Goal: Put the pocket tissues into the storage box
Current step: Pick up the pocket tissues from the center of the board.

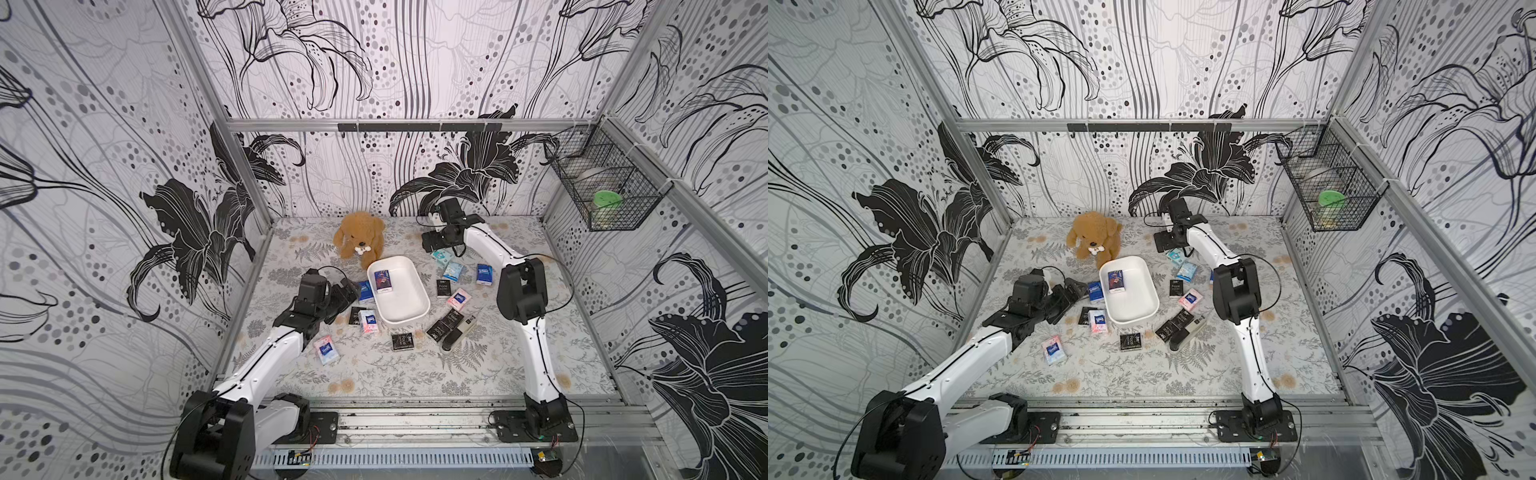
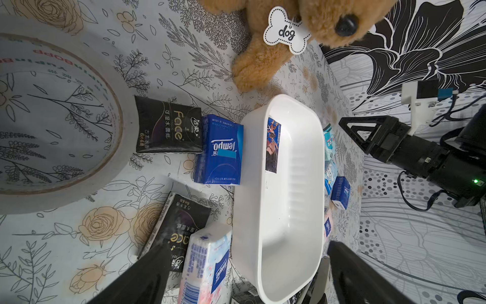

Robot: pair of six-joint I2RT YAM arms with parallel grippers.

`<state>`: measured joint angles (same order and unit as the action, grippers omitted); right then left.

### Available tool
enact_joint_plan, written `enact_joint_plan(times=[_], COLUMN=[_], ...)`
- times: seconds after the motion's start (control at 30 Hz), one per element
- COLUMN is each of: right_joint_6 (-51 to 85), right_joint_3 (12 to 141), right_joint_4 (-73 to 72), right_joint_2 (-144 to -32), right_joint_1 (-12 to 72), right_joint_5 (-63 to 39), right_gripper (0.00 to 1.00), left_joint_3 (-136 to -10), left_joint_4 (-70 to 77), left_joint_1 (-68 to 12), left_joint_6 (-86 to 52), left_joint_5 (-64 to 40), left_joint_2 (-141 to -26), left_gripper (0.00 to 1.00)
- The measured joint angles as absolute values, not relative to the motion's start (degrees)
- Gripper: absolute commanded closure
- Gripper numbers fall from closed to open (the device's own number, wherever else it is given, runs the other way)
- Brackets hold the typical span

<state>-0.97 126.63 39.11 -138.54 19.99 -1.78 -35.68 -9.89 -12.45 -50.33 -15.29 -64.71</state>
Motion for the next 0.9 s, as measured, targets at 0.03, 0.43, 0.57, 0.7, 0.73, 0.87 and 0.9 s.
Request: enact_joint_plan(times=[0.03,0.43,0.57,0.7,0.73,0.87,0.9], right_joint_6=[-2.0,-11.3,-11.8,-12.2,-12.3,-13.0,-13.0], right_joint_3=[127.0,127.3,127.3,126.6,126.3,126.1,126.1], right_joint_4=[39.6,43.1,43.1,43.1,43.1,43.3,43.3], right_joint_2=[-139.0,-141.2,-142.0,-142.4,-142.5,-143.0,-143.2], right_joint_1=[20.0,20.0,20.0,20.0,20.0,20.0,20.0], right_joint_5=[-1.5,0.2,0.9,1.4,1.4,1.8,1.8], right_gripper=[0.04,0.02,0.00,0.06,0.07,0.15,0.18], left_joint_3=[-35.7,-35.9,-36.0,-36.1,-36.1,-36.1,-36.1], left_joint_4=[-10.0,-9.9,-9.9,-9.9,-9.9,-9.9,-9.9], left_joint_1=[-12.4,-12.4,-12.4,-12.4,-12.4,-12.4,-12.4], left_joint_6=[-50.3,-50.7,-50.8,-50.8,-50.9,-51.0,-51.0], left_joint_5=[-15.3,-15.2,-15.2,-15.1,-15.0,-15.0,-14.9], left_joint_2=[-64.7,-66.3,-66.3,-66.3,-66.3,-66.3,-66.3], left_gripper=[0.03,0.03,0.03,0.03,0.03,0.03,0.03])
